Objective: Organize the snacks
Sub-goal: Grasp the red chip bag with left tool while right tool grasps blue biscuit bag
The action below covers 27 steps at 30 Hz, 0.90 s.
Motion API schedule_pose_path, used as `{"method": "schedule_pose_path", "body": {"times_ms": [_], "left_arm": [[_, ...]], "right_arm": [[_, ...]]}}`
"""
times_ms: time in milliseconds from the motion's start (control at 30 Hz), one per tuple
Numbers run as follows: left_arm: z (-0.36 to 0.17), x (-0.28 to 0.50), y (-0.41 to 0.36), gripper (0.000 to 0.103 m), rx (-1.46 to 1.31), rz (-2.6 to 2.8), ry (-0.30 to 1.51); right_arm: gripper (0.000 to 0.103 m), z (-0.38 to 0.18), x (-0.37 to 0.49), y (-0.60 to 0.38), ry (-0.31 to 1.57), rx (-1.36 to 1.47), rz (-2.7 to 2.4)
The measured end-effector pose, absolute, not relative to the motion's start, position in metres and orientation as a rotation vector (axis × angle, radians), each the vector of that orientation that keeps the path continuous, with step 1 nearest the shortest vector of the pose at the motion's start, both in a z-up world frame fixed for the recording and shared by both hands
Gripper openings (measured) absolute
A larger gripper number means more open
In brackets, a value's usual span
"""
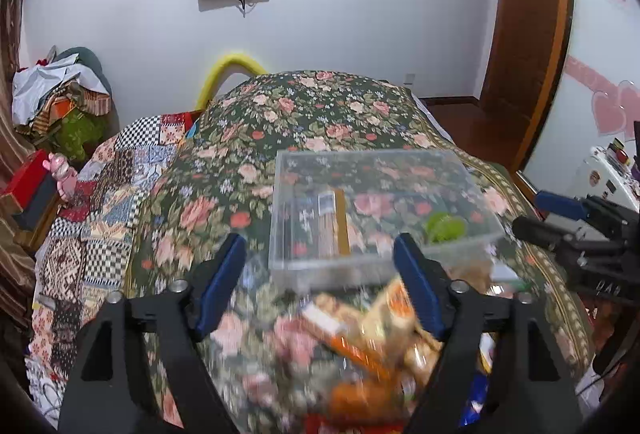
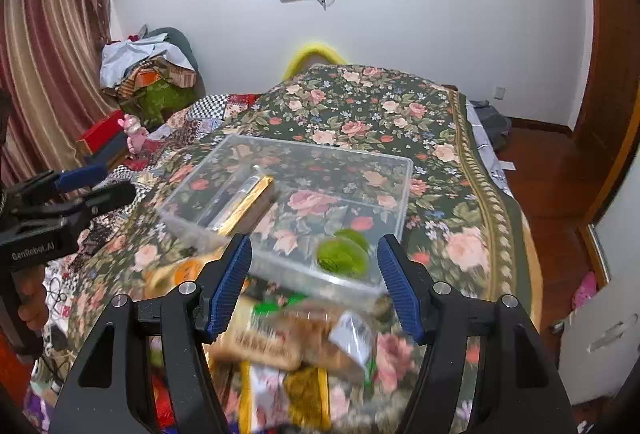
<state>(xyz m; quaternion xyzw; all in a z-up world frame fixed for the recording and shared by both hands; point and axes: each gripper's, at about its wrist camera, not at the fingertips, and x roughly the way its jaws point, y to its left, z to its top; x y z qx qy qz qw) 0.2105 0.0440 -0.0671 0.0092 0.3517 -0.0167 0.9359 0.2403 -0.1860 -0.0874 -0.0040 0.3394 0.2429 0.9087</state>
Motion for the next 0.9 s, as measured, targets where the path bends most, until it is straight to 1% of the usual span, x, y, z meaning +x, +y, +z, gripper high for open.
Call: {"method": "schedule_pose_path", "body": {"times_ms": [33, 133, 300, 400, 600, 900], "left_arm": [[-0.067, 0.201, 0.044, 0.088, 0.011, -0.034, 0.72], [-0.068, 0.178, 0.043, 0.091, -0.001, -0.035, 0.72], [-0.074, 0.142, 0.033, 0.093, 0.019, -0.059, 0.734], [-0.081, 0.125, 0.029, 0.097, 0.018, -0.073, 0.748], [-0.105, 0.1, 0.024, 0.097, 0.031, -0.079, 0.799], [-0.158, 0.096, 0.018, 0.097, 0.056, -0.091, 0.933]], "right_arm": [[0.065, -0.086, 0.236, -0.188, 0.698, -0.006, 0.5], [0.068, -0.083, 0.214, -0.193, 0.689, -0.003, 0.502], [0.072, -0.085, 0.185, -0.195, 0.697, -0.005, 0.51], [0.076, -0.09, 0.17, -0.195, 0.706, -0.002, 0.518], [0.08, -0.11, 0.145, -0.191, 0.755, -0.01, 0.539], [0.084, -0.149, 0.131, -0.181, 0.852, -0.029, 0.548]]}}
